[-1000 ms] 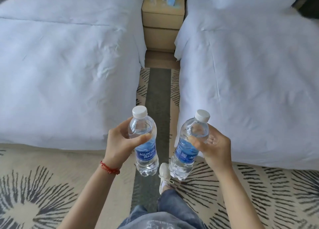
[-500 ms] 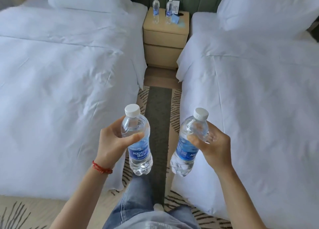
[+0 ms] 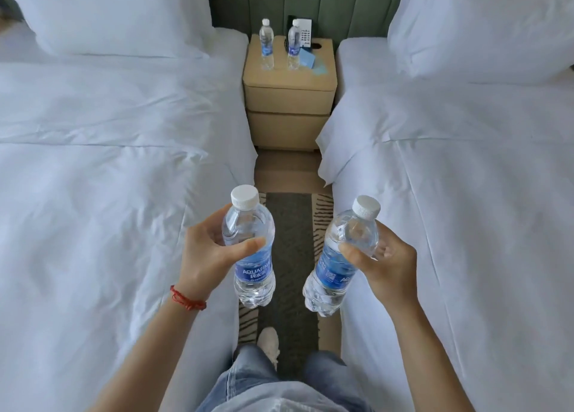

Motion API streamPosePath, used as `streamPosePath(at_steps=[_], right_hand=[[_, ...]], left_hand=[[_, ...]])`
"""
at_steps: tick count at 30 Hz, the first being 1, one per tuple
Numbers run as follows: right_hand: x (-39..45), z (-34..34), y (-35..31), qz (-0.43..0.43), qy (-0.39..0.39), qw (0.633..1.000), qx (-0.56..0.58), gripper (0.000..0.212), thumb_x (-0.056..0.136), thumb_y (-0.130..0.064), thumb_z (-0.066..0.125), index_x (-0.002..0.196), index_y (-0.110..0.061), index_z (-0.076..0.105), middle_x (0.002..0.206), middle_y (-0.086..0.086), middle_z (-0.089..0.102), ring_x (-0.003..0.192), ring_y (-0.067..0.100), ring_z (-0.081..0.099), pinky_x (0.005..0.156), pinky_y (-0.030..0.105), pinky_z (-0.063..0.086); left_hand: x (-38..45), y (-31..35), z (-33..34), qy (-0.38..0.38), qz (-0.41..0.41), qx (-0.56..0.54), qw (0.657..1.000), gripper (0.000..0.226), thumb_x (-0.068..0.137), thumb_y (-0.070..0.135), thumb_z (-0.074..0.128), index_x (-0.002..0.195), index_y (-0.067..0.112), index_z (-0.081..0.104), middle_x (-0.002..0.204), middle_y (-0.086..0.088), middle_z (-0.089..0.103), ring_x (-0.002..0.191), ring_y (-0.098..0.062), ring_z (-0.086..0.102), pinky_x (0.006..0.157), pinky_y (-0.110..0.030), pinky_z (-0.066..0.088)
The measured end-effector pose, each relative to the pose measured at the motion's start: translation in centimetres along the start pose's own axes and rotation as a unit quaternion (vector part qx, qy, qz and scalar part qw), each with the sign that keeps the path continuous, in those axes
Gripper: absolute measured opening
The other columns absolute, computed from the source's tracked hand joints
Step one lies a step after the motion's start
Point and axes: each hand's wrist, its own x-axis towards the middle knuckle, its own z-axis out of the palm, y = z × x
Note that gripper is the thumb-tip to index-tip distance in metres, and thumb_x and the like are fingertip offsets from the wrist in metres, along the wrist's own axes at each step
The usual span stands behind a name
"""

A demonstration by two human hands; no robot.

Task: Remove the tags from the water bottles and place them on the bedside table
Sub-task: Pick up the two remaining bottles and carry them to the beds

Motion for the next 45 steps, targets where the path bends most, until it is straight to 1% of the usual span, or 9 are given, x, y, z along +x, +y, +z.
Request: streamPosePath(at_steps=[3, 7, 18, 21, 27, 35, 40, 42, 45], right_hand=[[5.2, 1.6, -0.4, 0.008, 0.009, 1.0, 0.01, 0.054, 0.053, -0.056, 0.069, 0.1, -0.03, 0.065, 0.089, -0.019, 0.067, 0.084, -0.007, 0.064, 0.062, 0.007, 0.051], [12.6, 3.4, -0.1, 0.002, 0.01, 1.0, 0.014, 0.061, 0.054, -0.056, 0.068, 0.102, -0.018, 0.067, 0.091, -0.008, 0.07, 0.083, -0.003, 0.065, 0.061, 0.01, 0.051], [36.5, 7.0, 0.3, -0.028, -0.036, 0.999, 0.024, 0.037, 0.057, -0.046, 0.075, 0.091, -0.047, 0.058, 0.085, -0.038, 0.065, 0.09, -0.011, 0.061, 0.065, 0.006, 0.049], [42.5, 7.8, 0.0, -0.033, -0.045, 0.998, 0.017, 0.04, 0.059, -0.043, 0.074, 0.095, -0.046, 0.059, 0.087, -0.031, 0.066, 0.092, -0.007, 0.062, 0.068, 0.009, 0.051], [53.2, 10.6, 0.4, -0.026, -0.04, 0.998, 0.03, 0.041, 0.052, -0.054, 0.07, 0.092, -0.049, 0.06, 0.088, -0.032, 0.067, 0.088, -0.004, 0.064, 0.068, 0.013, 0.052], [67.4, 16.1, 1.9, -0.001, -0.049, 0.998, 0.025, 0.046, 0.06, -0.032, 0.085, 0.095, -0.046, 0.059, 0.087, -0.033, 0.066, 0.087, -0.007, 0.062, 0.062, 0.006, 0.048], [76.8, 19.7, 1.3, 0.001, -0.05, 0.998, 0.023, 0.044, 0.062, -0.031, 0.082, 0.095, -0.049, 0.058, 0.091, -0.037, 0.065, 0.09, -0.01, 0.061, 0.063, 0.004, 0.047], [79.8, 21.0, 1.5, 0.004, -0.056, 0.998, 0.018, 0.048, 0.061, -0.029, 0.084, 0.095, -0.052, 0.059, 0.091, -0.033, 0.066, 0.089, -0.007, 0.063, 0.066, 0.007, 0.049], [83.6, 22.5, 1.7, 0.018, -0.048, 0.999, 0.003, 0.048, 0.053, -0.047, 0.078, 0.097, -0.052, 0.059, 0.092, -0.025, 0.068, 0.086, 0.001, 0.065, 0.072, 0.023, 0.055]], left_hand=[[5.7, -0.4, -0.5, -0.003, 0.001, -0.003, 1.0, 0.036, 0.055, 0.035, 0.075, 0.089, 0.032, 0.069, 0.083, 0.017, 0.073, 0.077, -0.003, 0.068, 0.063, -0.011, 0.05], [13.2, -1.6, -0.2, 0.005, -0.012, -0.007, 1.0, 0.04, 0.053, 0.038, 0.076, 0.091, 0.027, 0.069, 0.082, 0.014, 0.073, 0.078, -0.007, 0.068, 0.063, -0.014, 0.051], [35.6, -3.9, 3.5, 0.034, -0.003, 0.003, 0.999, 0.04, 0.055, 0.036, 0.077, 0.093, 0.024, 0.068, 0.087, 0.012, 0.073, 0.081, -0.01, 0.069, 0.063, -0.014, 0.051], [41.3, -3.8, 3.8, 0.04, 0.003, 0.008, 0.999, 0.038, 0.056, 0.035, 0.077, 0.093, 0.029, 0.068, 0.087, 0.014, 0.073, 0.082, -0.008, 0.069, 0.064, -0.014, 0.051], [51.8, -5.3, 4.4, 0.056, -0.005, -0.001, 0.998, 0.041, 0.055, 0.035, 0.077, 0.094, 0.026, 0.068, 0.086, 0.013, 0.073, 0.081, -0.007, 0.069, 0.065, -0.015, 0.051], [67.1, -8.7, 4.1, 0.041, -0.014, 0.008, 0.999, 0.039, 0.053, 0.036, 0.077, 0.091, 0.037, 0.067, 0.086, 0.018, 0.072, 0.079, -0.001, 0.067, 0.065, -0.013, 0.051], [77.4, -10.1, 3.7, 0.025, -0.025, 0.012, 0.999, 0.052, 0.052, 0.027, 0.082, 0.1, 0.028, 0.063, 0.091, 0.02, 0.071, 0.084, -0.001, 0.067, 0.067, -0.012, 0.05], [80.7, -10.8, 3.9, 0.016, -0.021, 0.028, 0.999, 0.053, 0.053, 0.02, 0.082, 0.1, 0.031, 0.062, 0.091, 0.024, 0.07, 0.084, 0.003, 0.065, 0.068, -0.01, 0.049], [84.7, -11.7, 4.4, 0.023, -0.026, 0.054, 0.998, 0.054, 0.049, 0.033, 0.08, 0.099, 0.039, 0.059, 0.09, 0.027, 0.068, 0.083, 0.005, 0.064, 0.069, -0.009, 0.049]])
